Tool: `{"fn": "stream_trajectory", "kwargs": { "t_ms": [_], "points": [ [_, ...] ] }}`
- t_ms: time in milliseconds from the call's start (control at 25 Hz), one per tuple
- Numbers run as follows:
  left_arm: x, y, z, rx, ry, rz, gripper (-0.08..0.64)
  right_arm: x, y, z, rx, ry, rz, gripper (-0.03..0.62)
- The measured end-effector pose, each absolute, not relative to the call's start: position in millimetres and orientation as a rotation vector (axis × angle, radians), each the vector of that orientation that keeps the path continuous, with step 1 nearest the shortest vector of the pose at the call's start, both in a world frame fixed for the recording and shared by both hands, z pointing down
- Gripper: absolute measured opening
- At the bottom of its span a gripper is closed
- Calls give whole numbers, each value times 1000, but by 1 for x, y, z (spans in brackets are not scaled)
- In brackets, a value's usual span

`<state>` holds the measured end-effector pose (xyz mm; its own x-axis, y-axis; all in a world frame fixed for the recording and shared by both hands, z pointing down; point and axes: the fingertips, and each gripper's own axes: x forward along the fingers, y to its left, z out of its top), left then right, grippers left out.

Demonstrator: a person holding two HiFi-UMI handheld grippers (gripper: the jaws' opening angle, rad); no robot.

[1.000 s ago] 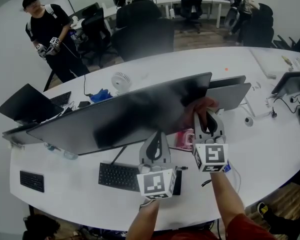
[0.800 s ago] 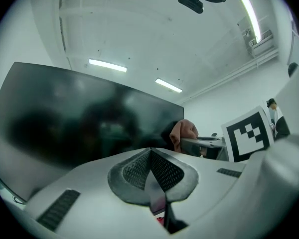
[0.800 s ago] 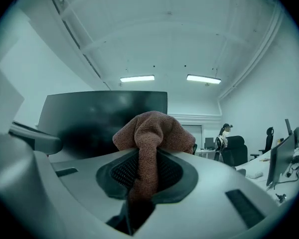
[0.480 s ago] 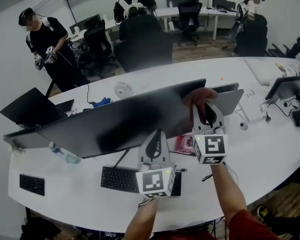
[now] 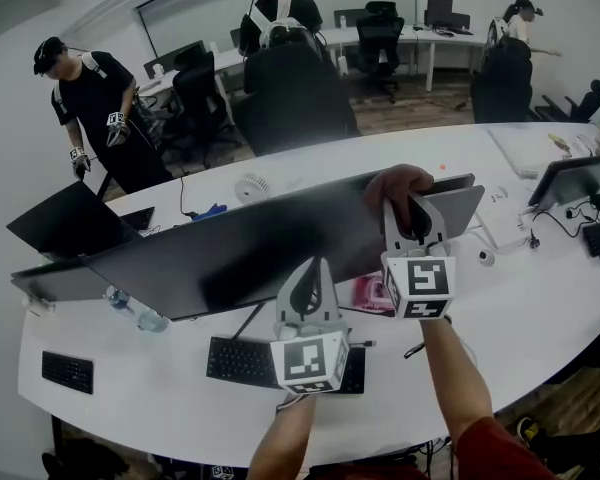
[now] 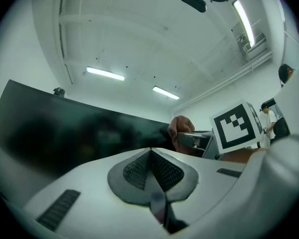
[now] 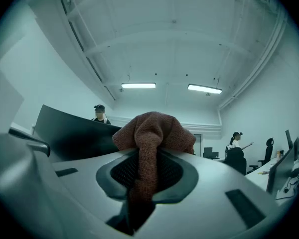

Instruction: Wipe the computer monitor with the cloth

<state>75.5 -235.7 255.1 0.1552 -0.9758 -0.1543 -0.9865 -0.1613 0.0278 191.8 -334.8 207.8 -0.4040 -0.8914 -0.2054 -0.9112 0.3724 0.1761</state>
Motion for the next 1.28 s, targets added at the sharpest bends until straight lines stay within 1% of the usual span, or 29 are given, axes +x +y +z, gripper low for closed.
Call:
{"fn": "stream_trajectory", "kwargs": {
  "t_ms": [360,600,800,1080,1280],
  "points": [
    [65,-239,253,-2285,2032,195,23,188,-333,205,-1631,2540,397,77],
    [43,-234,255,-2270,2058,200,23,177,-332,205,-1635,2533,377,77],
    [6,-221,259,-2272,2062,188,23,145,-319,209,-1661,2538,389,77],
    [-60,-191,247,-2246,2076,185,23,71,-291,207,-1641,2565,403,77],
    [-103,-173,246,-2199,2116,189,23,35,-278,200,-1609,2551,398,77]
  ]
}}
